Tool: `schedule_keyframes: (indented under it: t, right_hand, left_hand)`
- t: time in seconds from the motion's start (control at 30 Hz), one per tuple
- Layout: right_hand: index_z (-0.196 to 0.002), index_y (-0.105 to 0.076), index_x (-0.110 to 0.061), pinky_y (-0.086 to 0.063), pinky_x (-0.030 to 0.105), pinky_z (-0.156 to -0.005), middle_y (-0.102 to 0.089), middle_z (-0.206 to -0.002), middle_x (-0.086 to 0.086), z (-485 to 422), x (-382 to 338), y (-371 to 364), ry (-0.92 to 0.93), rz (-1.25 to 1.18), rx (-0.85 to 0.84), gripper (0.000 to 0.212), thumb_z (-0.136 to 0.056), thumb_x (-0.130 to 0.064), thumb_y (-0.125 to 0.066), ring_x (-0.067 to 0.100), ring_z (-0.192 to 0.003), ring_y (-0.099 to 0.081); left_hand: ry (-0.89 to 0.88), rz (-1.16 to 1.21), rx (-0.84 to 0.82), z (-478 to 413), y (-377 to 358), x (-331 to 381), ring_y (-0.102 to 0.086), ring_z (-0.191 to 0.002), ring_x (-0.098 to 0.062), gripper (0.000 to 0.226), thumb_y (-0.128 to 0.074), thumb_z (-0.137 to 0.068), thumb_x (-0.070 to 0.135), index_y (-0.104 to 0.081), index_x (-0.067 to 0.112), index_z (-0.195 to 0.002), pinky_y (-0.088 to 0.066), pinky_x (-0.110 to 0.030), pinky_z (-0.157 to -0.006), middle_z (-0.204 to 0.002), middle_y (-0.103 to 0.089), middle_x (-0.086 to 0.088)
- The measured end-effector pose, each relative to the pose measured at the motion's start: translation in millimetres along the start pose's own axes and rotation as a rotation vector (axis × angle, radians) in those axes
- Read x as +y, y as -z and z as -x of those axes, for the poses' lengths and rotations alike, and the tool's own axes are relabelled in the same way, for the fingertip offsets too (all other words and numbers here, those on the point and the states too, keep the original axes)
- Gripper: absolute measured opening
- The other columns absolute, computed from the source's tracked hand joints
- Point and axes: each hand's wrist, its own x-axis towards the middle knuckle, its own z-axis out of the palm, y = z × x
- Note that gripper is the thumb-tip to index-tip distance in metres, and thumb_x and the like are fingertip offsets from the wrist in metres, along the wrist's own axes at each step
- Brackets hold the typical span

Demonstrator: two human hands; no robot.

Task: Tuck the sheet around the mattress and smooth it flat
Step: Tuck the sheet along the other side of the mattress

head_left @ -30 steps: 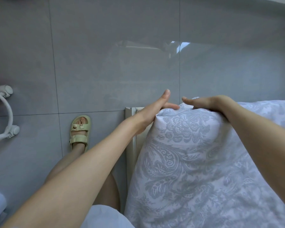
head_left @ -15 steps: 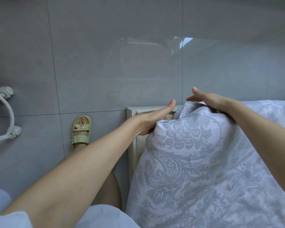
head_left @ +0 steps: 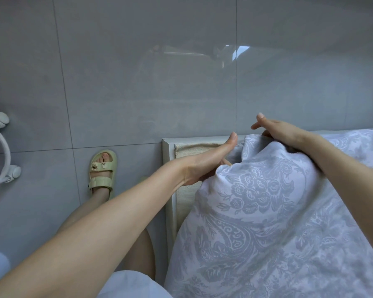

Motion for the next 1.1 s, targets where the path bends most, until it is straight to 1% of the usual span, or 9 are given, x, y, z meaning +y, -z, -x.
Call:
schedule_keyframes:
  t: [0.13, 0.3, 0.47, 0.57, 0.67, 0.8, 0.87, 0.97, 1.1]
  right_hand:
    - [-0.109, -0.068, -0.032, -0.048, 0.037, -0.092, -0.07, -0.101, 0.014, 46.2, -12.2, 8.4, -0.018, -0.109, -0.184, 0.067, -0.085, -0.073, -0.02, 0.027, -0.093, -0.068]
    - [-0.115, -0.064, -0.019, -0.044, 0.047, -0.102, -0.071, -0.11, 0.008, 31.2, -27.5, 4.4, -0.206, -0.016, -0.49, 0.084, -0.081, -0.079, -0.016, 0.028, -0.103, -0.067]
    - [-0.106, -0.071, -0.01, -0.048, 0.046, -0.097, -0.074, -0.098, 0.013, -6.7, -51.2, -21.6, -0.355, 0.186, -0.495, 0.098, -0.076, -0.085, -0.017, 0.031, -0.097, -0.069]
    - [-0.098, -0.071, -0.008, -0.048, 0.038, -0.091, -0.074, -0.094, 0.011, -12.4, -52.6, -29.4, -0.341, 0.215, -0.429, 0.096, -0.078, -0.083, -0.014, 0.027, -0.09, -0.069]
    - [-0.098, -0.068, -0.006, -0.037, 0.031, -0.093, -0.067, -0.106, 0.008, -7.1, -41.3, -32.1, -0.14, 0.168, -0.21, 0.089, -0.088, -0.072, -0.008, 0.023, -0.095, -0.06]
    - [-0.094, -0.067, -0.018, -0.04, 0.03, -0.085, -0.068, -0.101, 0.01, 6.8, -25.8, -27.4, 0.104, -0.117, -0.003, 0.067, -0.094, -0.063, -0.018, 0.023, -0.095, -0.061]
    - [-0.09, -0.066, -0.02, -0.045, 0.03, -0.085, -0.07, -0.099, 0.011, 11.6, -25.0, -27.4, 0.107, -0.245, -0.065, 0.058, -0.095, -0.06, -0.024, 0.025, -0.096, -0.063]
    - [-0.099, -0.07, -0.014, -0.049, 0.038, -0.093, -0.073, -0.101, 0.01, 10.8, -40.6, -28.9, -0.057, -0.081, -0.339, 0.074, -0.09, -0.069, -0.022, 0.025, -0.096, -0.067]
    - [-0.104, -0.071, -0.014, -0.049, 0.043, -0.096, -0.075, -0.095, 0.009, -3.4, -64.4, -41.1, -0.321, 0.213, -0.542, 0.094, -0.066, -0.091, -0.032, 0.027, -0.09, -0.071]
  left_hand:
    - [0.006, -0.006, -0.048, -1.6, -4.4, 0.5, -0.064, -0.088, -0.02, 0.093, -0.005, -0.081, 0.078, -0.071, 0.013, -0.084, -0.047, -0.034, -0.093, -0.089, -0.07, -0.007]
    - [0.041, 0.079, -0.056, -4.5, 13.3, -7.3, -0.066, -0.101, -0.024, 0.099, -0.004, -0.083, 0.077, -0.068, 0.005, -0.106, -0.048, -0.033, -0.092, -0.106, -0.07, -0.013]
    - [-0.075, 0.176, 0.495, 1.7, 50.1, -17.1, -0.054, -0.078, -0.014, 0.079, -0.011, -0.093, 0.064, -0.071, 0.012, -0.093, -0.042, -0.019, -0.059, -0.091, -0.062, -0.005]
    - [-0.384, 0.138, 0.722, 17.3, 54.7, -17.0, -0.059, -0.089, -0.016, 0.058, -0.02, -0.099, 0.049, -0.067, 0.015, -0.094, -0.045, -0.022, -0.079, -0.097, -0.066, -0.003]
    - [-0.361, -0.028, 0.56, 20.6, 36.3, -32.6, -0.061, -0.104, -0.011, 0.061, -0.022, -0.097, 0.056, -0.07, 0.019, -0.102, -0.043, -0.025, -0.094, -0.111, -0.069, 0.001]
    - [-0.275, -0.048, 0.585, 10.6, 29.4, -40.1, -0.061, -0.107, -0.013, 0.058, -0.025, -0.096, 0.056, -0.072, 0.022, -0.096, -0.042, -0.029, -0.1, -0.108, -0.07, 0.004]
    - [-0.242, -0.012, 0.578, 6.8, 31.6, -38.4, -0.062, -0.104, -0.014, 0.055, -0.026, -0.095, 0.058, -0.071, 0.025, -0.089, -0.042, -0.033, -0.102, -0.105, -0.07, 0.003]
    - [-0.152, 0.008, 0.538, -1.2, 32.1, -41.8, -0.062, -0.104, -0.015, 0.055, -0.024, -0.094, 0.061, -0.067, 0.026, -0.097, -0.041, -0.035, -0.103, -0.106, -0.068, 0.004]
    - [-0.099, 0.123, 0.395, -1.4, 31.2, -42.0, -0.065, -0.09, -0.009, 0.063, -0.022, -0.095, 0.061, -0.065, 0.018, -0.111, -0.047, -0.021, -0.08, -0.101, -0.069, 0.001]
